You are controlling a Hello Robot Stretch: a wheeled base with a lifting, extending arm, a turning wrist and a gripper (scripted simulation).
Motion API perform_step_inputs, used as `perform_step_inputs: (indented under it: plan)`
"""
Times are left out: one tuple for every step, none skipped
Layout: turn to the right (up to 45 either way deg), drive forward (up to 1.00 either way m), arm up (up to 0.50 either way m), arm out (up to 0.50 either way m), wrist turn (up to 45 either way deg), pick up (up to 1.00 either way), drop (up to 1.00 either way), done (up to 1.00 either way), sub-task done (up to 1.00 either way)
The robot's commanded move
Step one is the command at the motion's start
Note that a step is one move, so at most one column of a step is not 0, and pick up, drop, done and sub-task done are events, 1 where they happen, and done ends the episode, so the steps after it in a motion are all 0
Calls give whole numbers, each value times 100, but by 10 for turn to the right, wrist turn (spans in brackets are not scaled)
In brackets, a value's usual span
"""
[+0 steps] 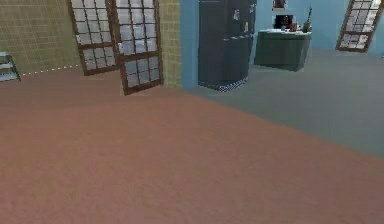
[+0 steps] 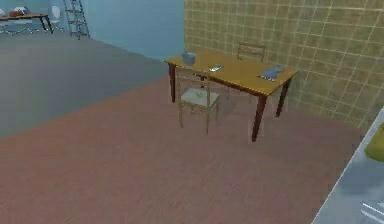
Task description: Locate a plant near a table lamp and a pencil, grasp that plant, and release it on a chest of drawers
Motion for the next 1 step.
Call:
perform_step_inputs:
  plan:
    - [0, 75, 0, 0, 0, 0, 0, 0, 0]
